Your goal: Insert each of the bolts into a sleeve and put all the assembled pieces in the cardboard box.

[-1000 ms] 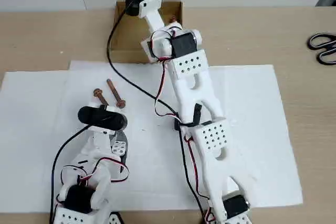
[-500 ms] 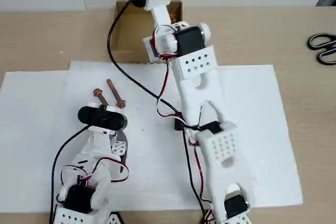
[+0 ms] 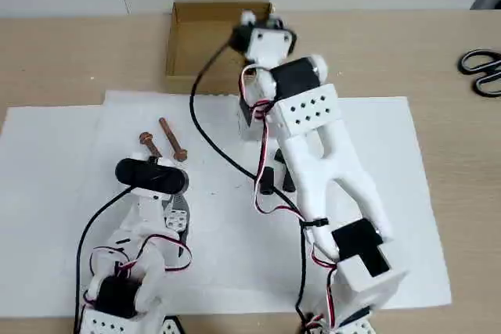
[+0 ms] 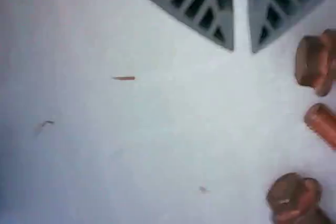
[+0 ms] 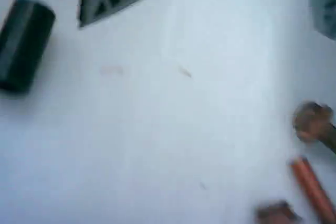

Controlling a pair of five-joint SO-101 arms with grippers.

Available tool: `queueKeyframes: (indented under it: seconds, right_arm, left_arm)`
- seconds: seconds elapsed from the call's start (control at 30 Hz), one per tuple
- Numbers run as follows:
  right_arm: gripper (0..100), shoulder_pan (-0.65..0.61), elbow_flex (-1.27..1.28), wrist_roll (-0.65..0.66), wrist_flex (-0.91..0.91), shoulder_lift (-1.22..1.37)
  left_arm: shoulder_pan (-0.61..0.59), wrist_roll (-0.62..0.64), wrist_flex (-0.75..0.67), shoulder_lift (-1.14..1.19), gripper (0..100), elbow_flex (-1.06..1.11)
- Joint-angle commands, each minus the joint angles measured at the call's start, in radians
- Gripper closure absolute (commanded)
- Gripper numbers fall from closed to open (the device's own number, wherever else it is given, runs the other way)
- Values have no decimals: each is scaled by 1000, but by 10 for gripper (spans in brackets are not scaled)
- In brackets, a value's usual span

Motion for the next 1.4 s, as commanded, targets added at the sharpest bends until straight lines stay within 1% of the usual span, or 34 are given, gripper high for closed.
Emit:
queueKeyframes:
  seconds: [0.0,0.1,0.37,0.47,0.57,0.83,1.03,1.37]
  right_arm:
    - [863,-7,91,-41,-38,-54]
    - [862,-10,167,-37,-107,-54]
    - [862,-79,325,-37,-252,-53]
    - [862,-77,367,-28,-286,-53]
    - [862,-71,413,12,-325,-53]
    - [862,-64,462,6,-344,-53]
    - [862,-24,523,14,-401,-53]
    - [865,-27,618,14,-499,-53]
  left_arm:
    - [-43,-3,-44,-12,994,2]
    - [-51,-3,-51,-12,994,5]
    - [-55,14,-51,-12,994,5]
    - [-57,15,-51,-12,994,5]
    - [-57,15,-51,-12,994,5]
    - [-57,15,-51,-12,994,5]
    - [-57,15,-51,-12,994,5]
    - [-57,15,-51,-12,994,5]
